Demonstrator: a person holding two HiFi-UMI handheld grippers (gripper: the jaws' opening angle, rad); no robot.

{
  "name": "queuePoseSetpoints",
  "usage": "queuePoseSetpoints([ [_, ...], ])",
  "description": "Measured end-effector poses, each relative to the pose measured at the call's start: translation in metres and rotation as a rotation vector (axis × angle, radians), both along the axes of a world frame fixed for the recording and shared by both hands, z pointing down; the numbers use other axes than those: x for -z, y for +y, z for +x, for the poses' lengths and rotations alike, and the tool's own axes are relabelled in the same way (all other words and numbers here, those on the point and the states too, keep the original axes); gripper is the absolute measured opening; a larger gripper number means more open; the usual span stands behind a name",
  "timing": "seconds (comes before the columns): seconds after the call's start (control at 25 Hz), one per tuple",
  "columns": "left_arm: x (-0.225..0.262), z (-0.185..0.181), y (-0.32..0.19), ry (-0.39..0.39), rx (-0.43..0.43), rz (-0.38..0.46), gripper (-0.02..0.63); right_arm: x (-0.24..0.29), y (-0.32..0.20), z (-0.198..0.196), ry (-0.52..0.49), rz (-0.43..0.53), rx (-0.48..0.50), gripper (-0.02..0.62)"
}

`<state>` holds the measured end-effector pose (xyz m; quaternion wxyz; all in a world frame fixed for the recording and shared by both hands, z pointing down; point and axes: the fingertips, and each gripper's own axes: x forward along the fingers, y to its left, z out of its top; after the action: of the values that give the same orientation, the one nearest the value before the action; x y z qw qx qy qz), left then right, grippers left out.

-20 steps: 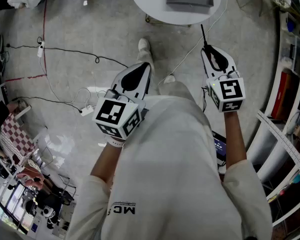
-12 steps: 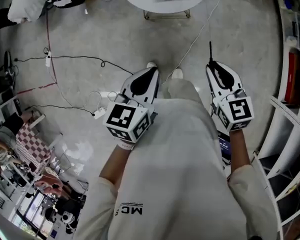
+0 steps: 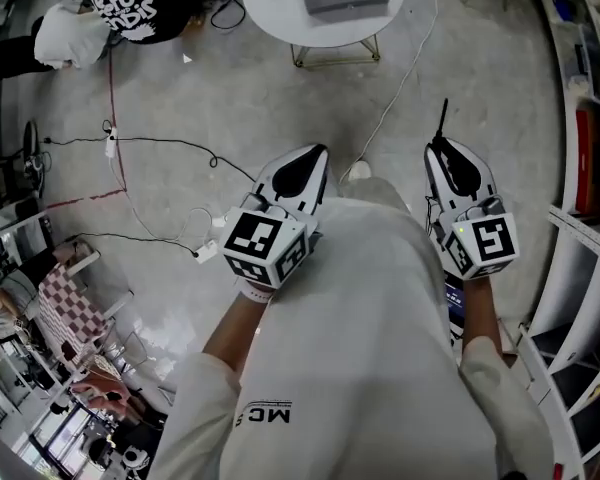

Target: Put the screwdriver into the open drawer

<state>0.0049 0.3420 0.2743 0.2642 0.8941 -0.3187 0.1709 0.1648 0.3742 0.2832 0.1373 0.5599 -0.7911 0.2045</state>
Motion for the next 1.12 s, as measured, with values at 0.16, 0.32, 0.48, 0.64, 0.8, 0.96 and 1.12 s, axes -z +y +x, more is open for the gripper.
queuePoseSetpoints([
  [0.16,-0.002,0.0,-0.006,0.017,0.028,-0.028,0.01,-0.004,-0.016,-0.004,0.029,-0.013,0.035,0.133],
  [0.32,-0.002,0.01,-0.02,0.032,0.038,-0.031,0.009,-0.001,-0.035,-0.001,0.058,-0.013,0.076,0.133],
  [0.48,-0.002,0.011,-0.056,0.055,0.054,-0.04,0.01,0.002,-0.075,-0.004,0.073,-0.02,0.101,0.133],
  [0.64,-0.007,0.007,-0.104,0.068,0.054,-0.046,0.01,0.003,-0.126,-0.01,0.072,-0.031,0.099,0.133],
  [0.8,-0.005,0.001,-0.153,0.089,0.052,-0.055,0.01,0.006,-0.179,-0.018,0.084,-0.042,0.102,0.133],
  [0.96,-0.009,-0.016,-0.21,0.116,0.076,-0.093,0.01,0.006,-0.236,-0.028,0.101,-0.056,0.084,0.132],
  [1.12,-0.009,-0.021,-0.257,0.141,0.058,-0.108,0.01,0.004,-0.282,-0.035,0.129,-0.089,0.086,0.132],
])
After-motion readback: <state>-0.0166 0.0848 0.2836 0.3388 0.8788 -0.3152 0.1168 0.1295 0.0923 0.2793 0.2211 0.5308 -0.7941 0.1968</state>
